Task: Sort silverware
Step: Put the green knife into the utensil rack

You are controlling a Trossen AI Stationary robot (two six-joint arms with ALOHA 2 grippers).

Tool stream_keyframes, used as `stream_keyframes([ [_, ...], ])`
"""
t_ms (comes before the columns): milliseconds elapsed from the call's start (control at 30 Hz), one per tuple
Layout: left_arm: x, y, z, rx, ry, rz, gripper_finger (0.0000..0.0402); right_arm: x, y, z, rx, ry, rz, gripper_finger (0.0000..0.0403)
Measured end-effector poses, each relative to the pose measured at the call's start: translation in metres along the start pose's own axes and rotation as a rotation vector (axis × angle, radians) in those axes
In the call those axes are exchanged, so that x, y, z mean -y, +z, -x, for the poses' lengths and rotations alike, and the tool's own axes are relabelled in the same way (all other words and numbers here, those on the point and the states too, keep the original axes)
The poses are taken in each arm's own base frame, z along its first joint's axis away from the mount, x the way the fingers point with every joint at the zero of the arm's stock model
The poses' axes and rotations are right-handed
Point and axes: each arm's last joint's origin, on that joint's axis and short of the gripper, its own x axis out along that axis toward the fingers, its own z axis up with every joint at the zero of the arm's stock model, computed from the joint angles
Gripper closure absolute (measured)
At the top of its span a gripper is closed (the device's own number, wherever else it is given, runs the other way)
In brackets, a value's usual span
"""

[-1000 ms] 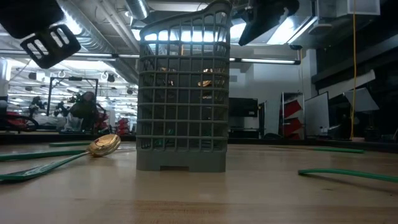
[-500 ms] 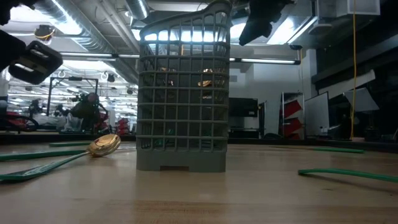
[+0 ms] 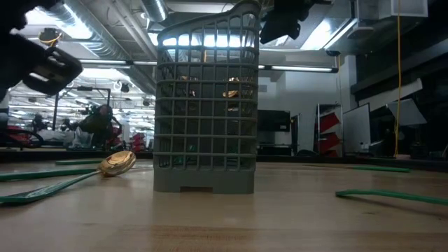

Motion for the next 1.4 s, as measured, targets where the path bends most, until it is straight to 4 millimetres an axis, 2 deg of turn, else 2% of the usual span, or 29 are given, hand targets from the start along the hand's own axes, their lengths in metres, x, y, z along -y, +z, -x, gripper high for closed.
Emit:
stream_keyframes([
  [300, 0.014, -0.011, -0.018, -0.047, -0.020, -0.119, 0.0304, 0.000, 0.000, 0.000, -0.001, 0.000, 0.000, 0.0310],
  [533, 0.021, -0.010, -0.038, -0.105, -0.001, -0.234, 0.0304, 0.000, 0.000, 0.000, -0.001, 0.000, 0.001, 0.0310],
  [700, 0.024, -0.009, -0.047, -0.129, 0.005, -0.255, 0.0304, 0.000, 0.000, 0.000, -0.001, 0.000, 0.001, 0.0310],
  [1133, 0.020, -0.019, -0.050, -0.236, 0.046, -0.217, 0.0304, 0.000, 0.000, 0.000, -0.002, 0.000, 0.002, 0.0310],
  [1233, 0.019, -0.020, -0.050, -0.241, 0.051, -0.193, 0.0317, 0.000, 0.000, 0.000, -0.002, 0.000, 0.002, 0.0310],
  [1400, 0.018, -0.021, -0.050, -0.248, 0.062, -0.123, 0.0365, 0.000, 0.000, 0.000, -0.002, 0.000, 0.002, 0.0310],
])
